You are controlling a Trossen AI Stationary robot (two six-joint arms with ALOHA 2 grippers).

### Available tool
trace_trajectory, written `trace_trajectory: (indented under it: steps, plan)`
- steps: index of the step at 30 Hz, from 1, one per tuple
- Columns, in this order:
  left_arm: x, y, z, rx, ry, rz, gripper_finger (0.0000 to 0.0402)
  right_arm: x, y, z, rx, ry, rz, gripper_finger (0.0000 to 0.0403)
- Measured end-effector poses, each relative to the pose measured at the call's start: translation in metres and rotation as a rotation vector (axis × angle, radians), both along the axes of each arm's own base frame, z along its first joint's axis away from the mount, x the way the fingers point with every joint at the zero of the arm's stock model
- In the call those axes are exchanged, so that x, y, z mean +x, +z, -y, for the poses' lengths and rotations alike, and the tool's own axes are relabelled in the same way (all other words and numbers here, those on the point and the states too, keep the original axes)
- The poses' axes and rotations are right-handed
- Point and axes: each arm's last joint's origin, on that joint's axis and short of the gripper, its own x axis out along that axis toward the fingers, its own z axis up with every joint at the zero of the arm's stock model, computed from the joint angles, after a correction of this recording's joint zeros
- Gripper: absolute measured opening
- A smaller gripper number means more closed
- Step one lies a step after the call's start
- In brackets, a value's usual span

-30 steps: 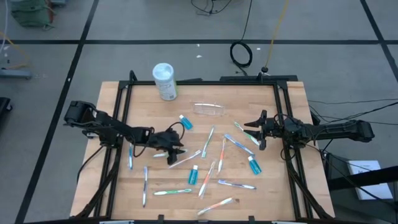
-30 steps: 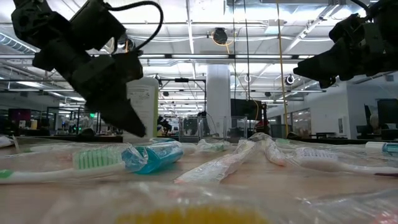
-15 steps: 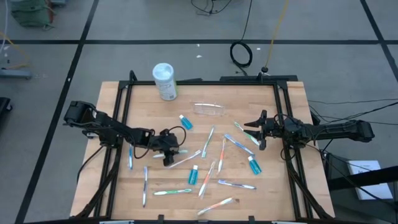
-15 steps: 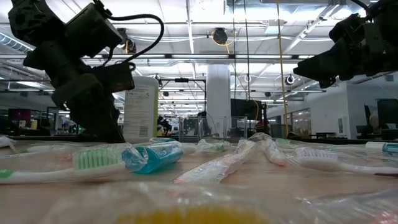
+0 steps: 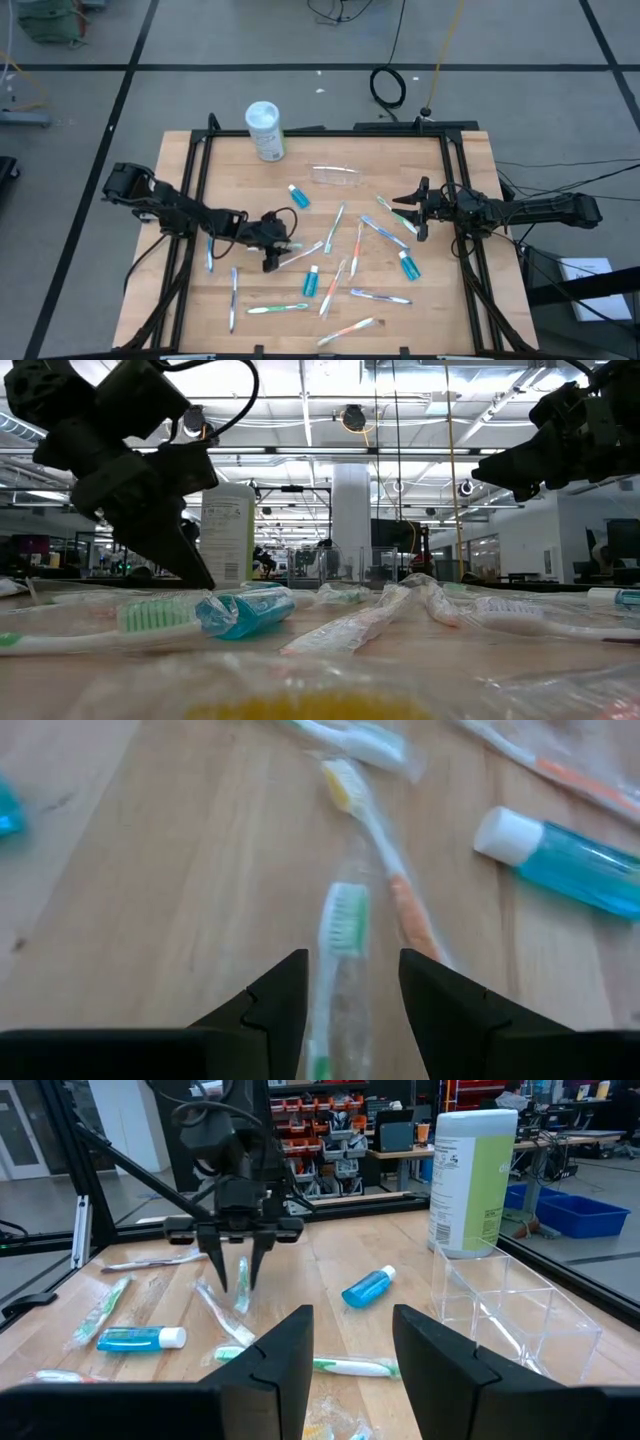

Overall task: Pick & Place toothbrushing station
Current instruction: Put the green toothbrush into the transparent organizer

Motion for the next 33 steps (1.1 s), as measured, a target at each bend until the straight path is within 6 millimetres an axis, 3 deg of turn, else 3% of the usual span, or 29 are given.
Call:
trace_trajectory:
  steps: [10,15,27,33]
  plan:
    - [0.003,-0.029,0.004,0.144,0.051,-0.075,0.0161,0.0,0.0,0.0,0.0,0.0,0.0,0.013]
    - [0.003,-0.031,0.003,0.145,0.054,-0.078,0.0156,0.0,0.0,0.0,0.0,0.0,0.0,0.013]
    - [0.007,-0.025,-0.008,0.129,0.108,-0.037,0.0017,0.0,0.0,0.0,0.0,0.0,0.0,0.013]
    - [0.019,-0.006,-0.021,0.101,0.173,0.159,0.0018,0.0,0.0,0.0,0.0,-0.001,0.0,0.013]
